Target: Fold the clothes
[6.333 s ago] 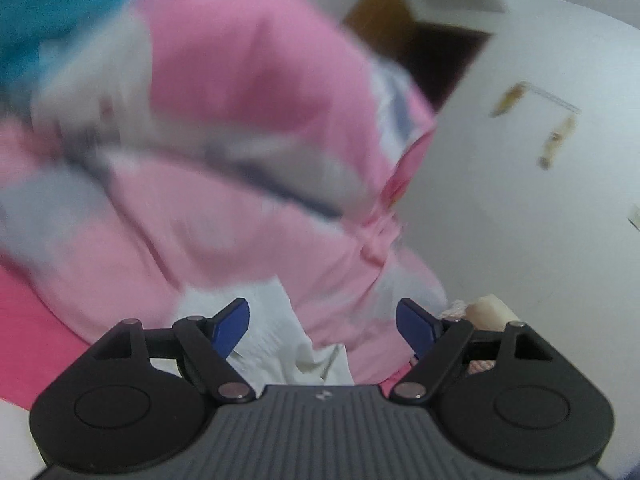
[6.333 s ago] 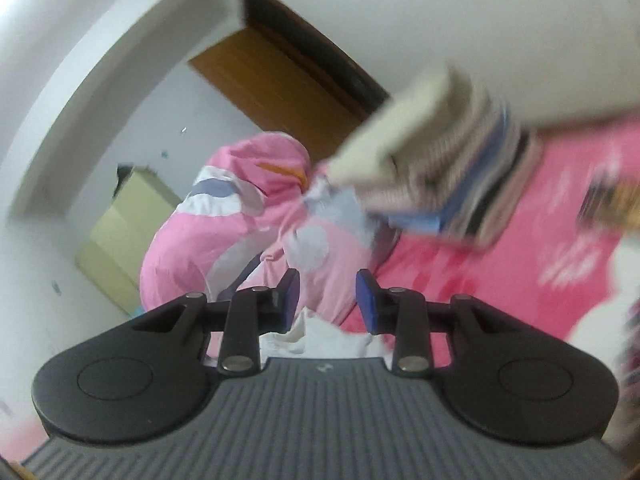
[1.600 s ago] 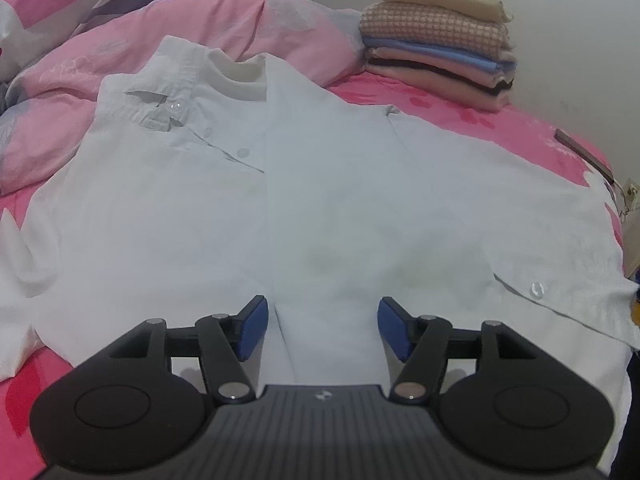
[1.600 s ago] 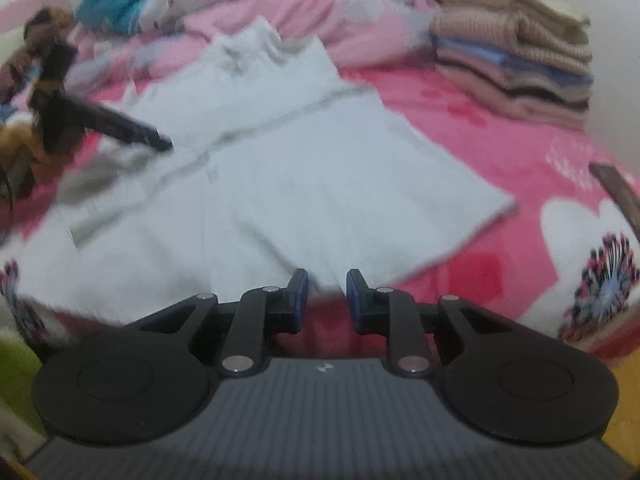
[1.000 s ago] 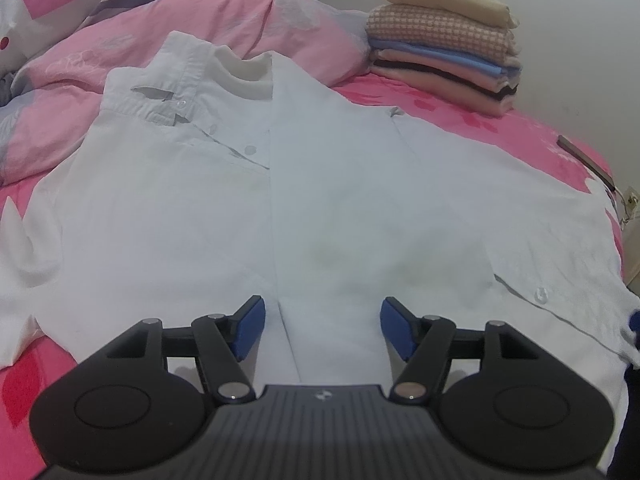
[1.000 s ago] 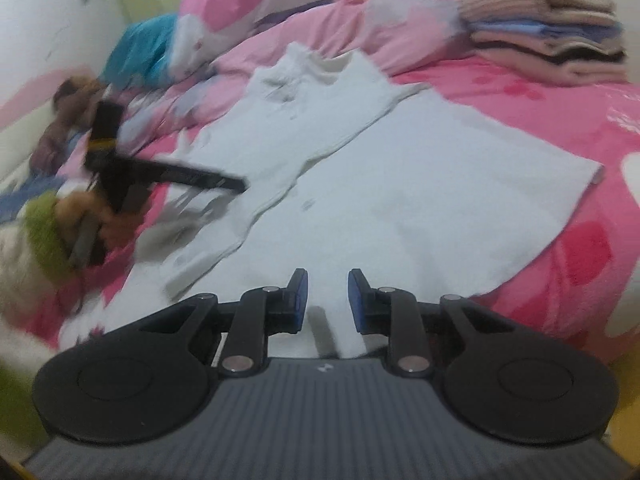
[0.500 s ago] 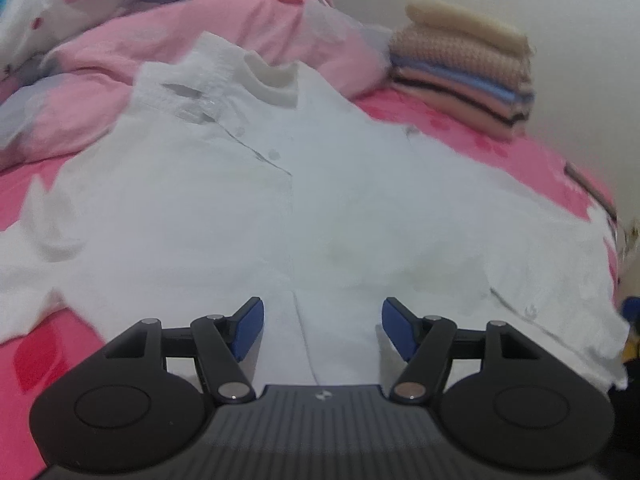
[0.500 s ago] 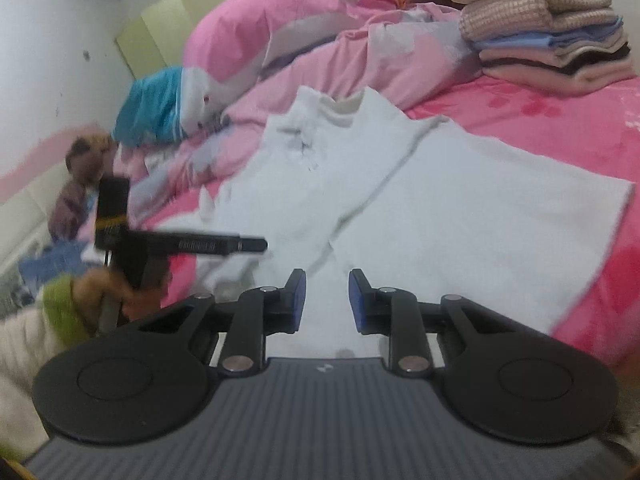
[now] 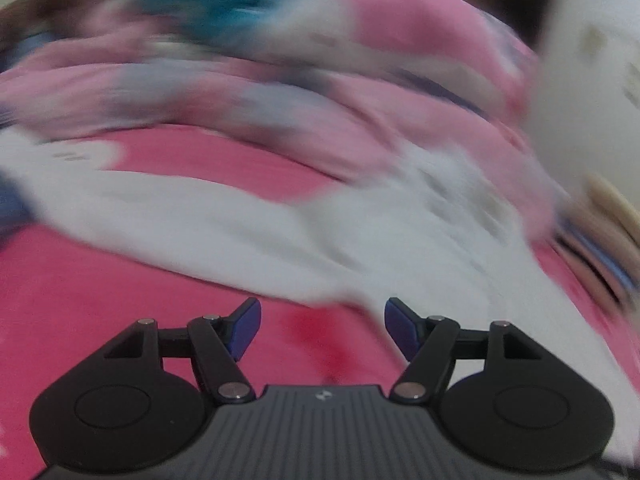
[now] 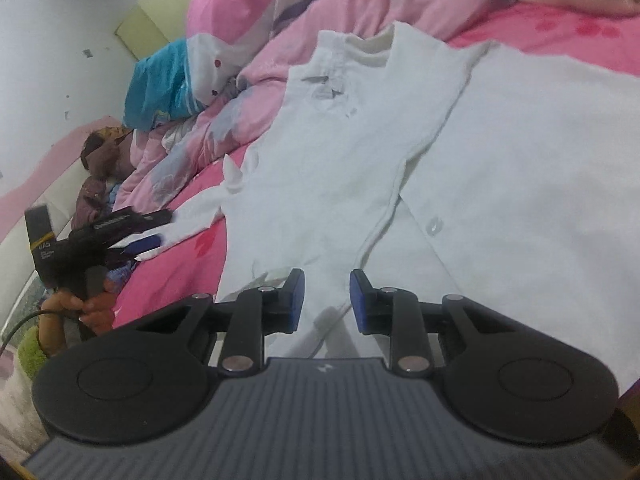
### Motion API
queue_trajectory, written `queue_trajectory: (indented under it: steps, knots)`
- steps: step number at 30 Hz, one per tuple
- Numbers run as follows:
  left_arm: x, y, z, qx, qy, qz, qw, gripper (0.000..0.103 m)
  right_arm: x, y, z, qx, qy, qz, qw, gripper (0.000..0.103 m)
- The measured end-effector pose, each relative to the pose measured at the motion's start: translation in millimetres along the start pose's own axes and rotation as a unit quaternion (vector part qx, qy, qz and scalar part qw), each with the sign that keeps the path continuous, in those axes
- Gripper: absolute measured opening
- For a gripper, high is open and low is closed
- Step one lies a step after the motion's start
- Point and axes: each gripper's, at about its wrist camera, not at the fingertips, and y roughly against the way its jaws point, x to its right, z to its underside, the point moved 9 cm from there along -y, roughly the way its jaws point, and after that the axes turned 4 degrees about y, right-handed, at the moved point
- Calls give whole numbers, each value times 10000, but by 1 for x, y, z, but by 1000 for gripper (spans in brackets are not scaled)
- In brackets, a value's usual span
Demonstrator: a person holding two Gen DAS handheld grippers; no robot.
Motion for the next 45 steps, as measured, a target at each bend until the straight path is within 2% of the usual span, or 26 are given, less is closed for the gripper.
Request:
queue_trajectory:
  steps: [3, 6, 9, 13, 15, 17, 18, 20, 22, 24, 26, 28, 31, 34, 36, 38, 40, 42, 45]
  knots:
    - [-69, 2, -36, 529, 664, -872, 9926, 71, 2, 1, 0, -13, -81, 65, 9999, 25]
    - [-124, 12, -66, 1096, 1069, -1675, 9739, 71, 2, 1, 1, -34, -82, 152, 9998, 25]
    - [-161, 14, -92, 1518, 1159, -2159, 9576, 71, 2, -1, 3, -97, -71, 216, 9997, 26]
    - [-195, 0, -110, 1529, 1447, -2549, 9438, 66, -1, -4, 5, -173, -31, 261, 9995, 27]
    - [-205, -6, -115, 1500, 1421, -2755, 9388, 60, -3, -5, 4, -181, 21, 288, 9994, 28]
    - [-206, -10, -121, 1524, 1183, -2992, 9345, 41, -4, -4, 2, -156, 53, 317, 9994, 30]
    - [-206, -13, -124, 1508, 1093, -3073, 9332, 35, -4, -4, 1, -139, 67, 332, 9993, 30]
    - [-210, -18, -126, 1384, 1078, -3144, 9329, 5, -3, -3, -1, -123, 54, 344, 9993, 31]
    - [-208, -20, -124, 1370, 1036, -3247, 9301, 3, -1, -1, -1, -116, 17, 359, 9993, 32]
    - [-198, -15, -126, 1533, 913, -3282, 9276, 2, 3, 3, -1, -59, -31, 373, 9993, 32]
    - [-172, -6, -132, 1797, 765, -3045, 9323, 2, 6, 7, -2, 10, -81, 385, 9992, 32]
    - [-134, 2, -139, 2029, 556, -2615, 9420, 1, 10, 12, -3, 79, -131, 397, 9991, 32]
    - [-43, 16, -145, 2354, 48, -1535, 9597, 1, 16, 18, -5, 182, -206, 416, 9988, 32]
    - [78, 36, -122, 2416, -641, -77, 9682, 1, 22, 25, -6, 286, -282, 434, 9982, 32]
    - [152, 46, -96, 2268, -1026, 825, 9650, 1, 26, 30, -7, 355, -332, 447, 9978, 32]
    - [214, 51, -60, 1975, -1272, 1556, 9595, 2, 33, 40, -8, 472, -411, 502, 9968, 32]
    - [266, 51, -18, 1611, -1518, 2131, 9516, 2, 42, 51, -7, 578, -508, 593, 9953, 33]
    - [305, 41, 31, 1151, -1791, 2432, 9463, 2, 54, 64, -4, 673, -621, 717, 9932, 34]
    - [336, 17, 102, 289, -2238, 2569, 9397, 4, 77, 85, 1, 809, -857, 929, 9887, 35]
